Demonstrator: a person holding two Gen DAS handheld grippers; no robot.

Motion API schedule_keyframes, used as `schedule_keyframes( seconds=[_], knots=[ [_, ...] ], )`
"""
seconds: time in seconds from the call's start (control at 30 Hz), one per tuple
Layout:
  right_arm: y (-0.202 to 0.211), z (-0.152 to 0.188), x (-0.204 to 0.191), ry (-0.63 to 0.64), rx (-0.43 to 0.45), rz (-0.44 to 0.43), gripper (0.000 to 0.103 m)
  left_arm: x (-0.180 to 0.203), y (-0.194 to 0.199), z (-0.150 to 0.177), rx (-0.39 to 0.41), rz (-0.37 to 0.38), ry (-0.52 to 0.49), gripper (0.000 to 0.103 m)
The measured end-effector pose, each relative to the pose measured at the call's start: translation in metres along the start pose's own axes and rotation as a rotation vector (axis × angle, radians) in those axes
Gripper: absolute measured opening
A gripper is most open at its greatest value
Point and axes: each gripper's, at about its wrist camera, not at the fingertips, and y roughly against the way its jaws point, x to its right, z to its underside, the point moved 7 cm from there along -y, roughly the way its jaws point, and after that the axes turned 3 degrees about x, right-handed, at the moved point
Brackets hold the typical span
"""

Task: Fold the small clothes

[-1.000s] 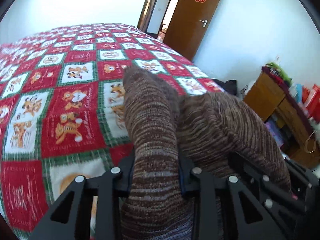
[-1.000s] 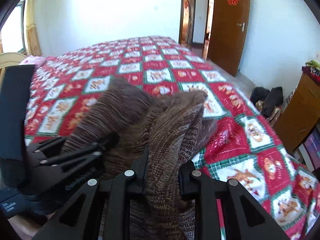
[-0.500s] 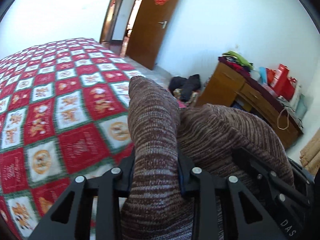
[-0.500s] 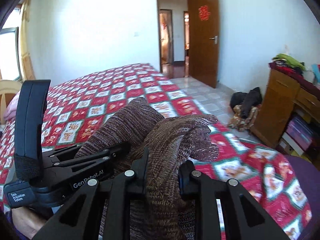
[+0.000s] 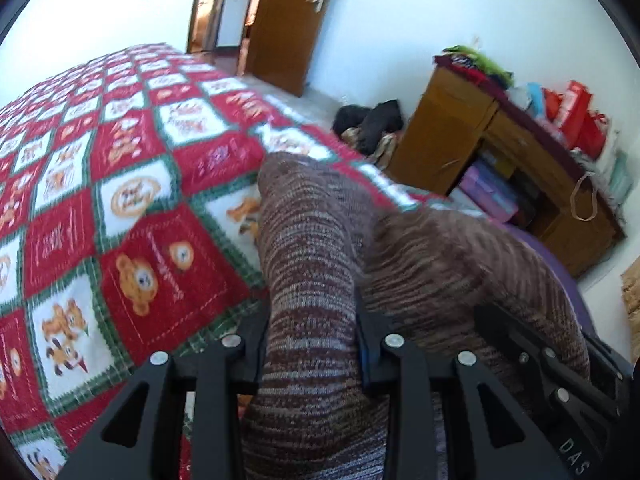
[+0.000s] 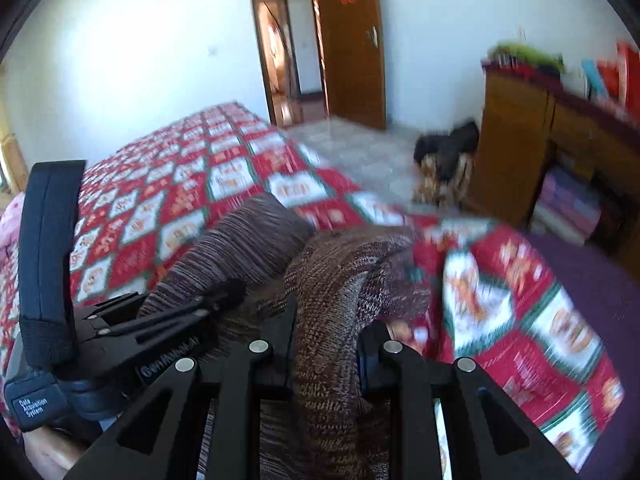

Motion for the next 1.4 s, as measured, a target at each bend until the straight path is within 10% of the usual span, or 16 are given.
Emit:
schedule_keyframes(
  seconds=[0.17,0.47,0.97,1.4],
  knots=[
    [-0.021,0.026,0.018,-0.071,-0.075,-0.029,0.024,-0.012,-0.005,0.006,-0.019,-0.053,0.033,0.076],
    [-0.009,0.040,0.028,-0.136,-0.078,-0.055,0.036,-0.026,0.004,0.022,-0.053,-0.081,0.087,0.101],
    [0.089,0.085,0.029,-0.218,-0.018,0.039,0.041,-0.019,0.081,0.049,0.058,-0.161,-0.082,0.101],
    [0.154,0.087,-0.020,-0.170,0.078,0.080,0.067,-0.008,0.170,0.068,0.254,-0.206,-0.205,0.103]
  ],
)
